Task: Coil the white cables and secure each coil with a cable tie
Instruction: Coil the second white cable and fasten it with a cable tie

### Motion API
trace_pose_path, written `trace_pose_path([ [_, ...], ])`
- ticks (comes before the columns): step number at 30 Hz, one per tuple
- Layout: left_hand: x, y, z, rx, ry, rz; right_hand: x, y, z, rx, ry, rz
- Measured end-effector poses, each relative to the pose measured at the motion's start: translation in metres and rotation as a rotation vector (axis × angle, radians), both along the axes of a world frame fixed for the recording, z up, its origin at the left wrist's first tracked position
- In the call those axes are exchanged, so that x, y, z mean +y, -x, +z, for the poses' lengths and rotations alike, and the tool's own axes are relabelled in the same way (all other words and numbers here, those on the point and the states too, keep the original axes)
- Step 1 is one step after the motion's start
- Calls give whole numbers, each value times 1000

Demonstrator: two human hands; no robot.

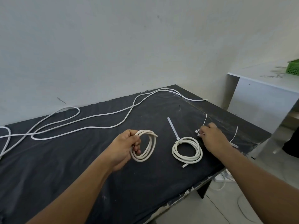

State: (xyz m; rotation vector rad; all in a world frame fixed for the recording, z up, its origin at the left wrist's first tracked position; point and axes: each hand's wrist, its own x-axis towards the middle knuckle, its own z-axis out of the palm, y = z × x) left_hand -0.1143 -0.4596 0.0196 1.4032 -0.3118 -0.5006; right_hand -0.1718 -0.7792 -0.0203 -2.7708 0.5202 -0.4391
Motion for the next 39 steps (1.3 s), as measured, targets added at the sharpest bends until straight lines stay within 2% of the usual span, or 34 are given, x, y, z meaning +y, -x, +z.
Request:
trace_pose_path([
  [4, 2, -4, 0, -50, 4, 71, -2, -2, 4, 42, 68, 37],
  [8, 4, -10, 0, -16, 56, 132, 1, -4, 15, 13, 51, 2],
  [12, 8, -15, 6, 55, 142, 146, 13, -6, 47, -245, 54, 29],
  [16, 14, -20, 10, 19, 161, 158, 53, -11, 87, -525, 57, 157],
  [19, 21, -22, 9, 12, 135, 181, 97, -16, 104, -612, -105, 194],
  [23, 40, -27, 10, 21, 124, 288, 154, -27, 99, -589, -519, 242],
  [25, 56, -29, 14, 8, 132, 361, 178, -31, 93, -559, -654, 278],
  [31, 107, -34, 23, -59, 119, 579, 240, -32, 77, -505, -720, 414],
  [36, 131, -28, 25, -81, 122, 568, 289, -36, 64, -478, -760, 555],
  [39, 140, -22, 23, -26, 174, 567, 319, -38, 61, -474, -740, 646],
])
